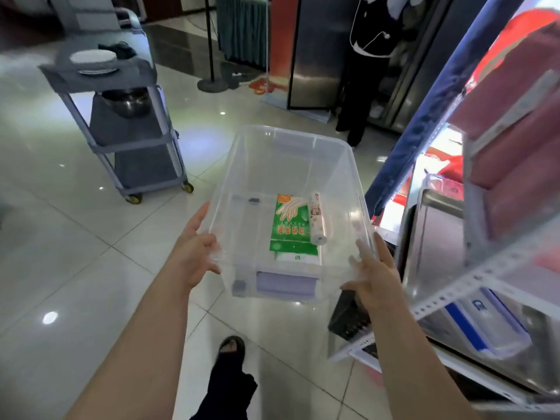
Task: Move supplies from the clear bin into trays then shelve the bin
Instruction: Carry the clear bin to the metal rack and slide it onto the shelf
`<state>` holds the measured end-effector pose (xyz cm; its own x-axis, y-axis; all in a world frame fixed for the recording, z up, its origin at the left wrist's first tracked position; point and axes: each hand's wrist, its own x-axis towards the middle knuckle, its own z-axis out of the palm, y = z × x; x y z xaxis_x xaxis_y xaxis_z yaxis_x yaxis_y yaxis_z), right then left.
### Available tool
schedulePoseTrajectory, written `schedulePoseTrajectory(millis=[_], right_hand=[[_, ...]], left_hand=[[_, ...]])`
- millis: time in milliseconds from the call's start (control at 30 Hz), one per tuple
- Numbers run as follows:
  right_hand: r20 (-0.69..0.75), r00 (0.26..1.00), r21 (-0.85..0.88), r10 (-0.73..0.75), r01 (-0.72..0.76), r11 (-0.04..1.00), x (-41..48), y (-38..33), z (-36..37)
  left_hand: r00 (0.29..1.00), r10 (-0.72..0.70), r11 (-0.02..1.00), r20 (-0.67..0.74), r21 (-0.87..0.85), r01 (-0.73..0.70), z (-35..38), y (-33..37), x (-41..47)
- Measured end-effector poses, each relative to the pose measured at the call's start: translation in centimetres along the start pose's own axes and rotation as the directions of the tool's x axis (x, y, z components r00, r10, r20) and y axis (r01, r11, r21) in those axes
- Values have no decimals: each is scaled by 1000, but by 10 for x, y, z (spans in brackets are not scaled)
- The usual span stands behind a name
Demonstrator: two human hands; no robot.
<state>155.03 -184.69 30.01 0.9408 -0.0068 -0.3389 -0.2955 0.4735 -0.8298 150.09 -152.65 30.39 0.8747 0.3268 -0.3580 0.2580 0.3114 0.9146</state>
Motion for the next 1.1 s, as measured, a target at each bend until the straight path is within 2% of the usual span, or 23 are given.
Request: schedulePoseTrajectory(millis=[33, 133, 333, 467, 567, 633, 700, 767, 833, 967, 1100], right_hand=[[-9, 1000, 79, 5, -5, 997, 24, 8, 6], [-102, 995, 47, 6, -1, 999, 93, 10, 47], [-138, 989, 163, -57, 79, 984, 196, -5, 105], [-182, 980, 136, -81, 107, 985, 264, -17, 120], [-261, 963, -31, -61, 55, 998, 318, -28, 128], [-293, 949, 13, -114, 124, 992, 359, -30, 128], [-314, 945, 135, -93, 141, 981, 400, -36, 131], [-351, 932, 118, -92, 141, 983, 437, -45, 134], [-379, 917, 110, -124, 177, 978, 471, -53, 137], [-467, 884, 243, -25, 155, 958, 517, -51, 140], [-588, 805, 311, 77, 137, 941, 555, -34, 139]], left_hand=[[1000, -6, 1000, 10, 13, 6, 0, 8, 28], [997, -36, 998, 68, 62, 32, 1, 39, 117], [976, -95, 994, 194, 69, 83, 24, 103, 276], [955, -128, 987, 268, 129, 96, 61, 129, 362], [941, -141, 981, 309, 174, 90, 95, 144, 425], [930, -145, 974, 337, 213, 75, 118, 152, 468], [915, -148, 963, 375, 267, 46, 142, 159, 511], [901, -162, 943, 402, 332, 22, 164, 166, 555], [890, -208, 939, 406, 337, 66, 187, 171, 598], [862, -297, 921, 411, 363, 144, 227, 179, 661], [778, -391, 861, 491, 494, 122, 277, 179, 730]])
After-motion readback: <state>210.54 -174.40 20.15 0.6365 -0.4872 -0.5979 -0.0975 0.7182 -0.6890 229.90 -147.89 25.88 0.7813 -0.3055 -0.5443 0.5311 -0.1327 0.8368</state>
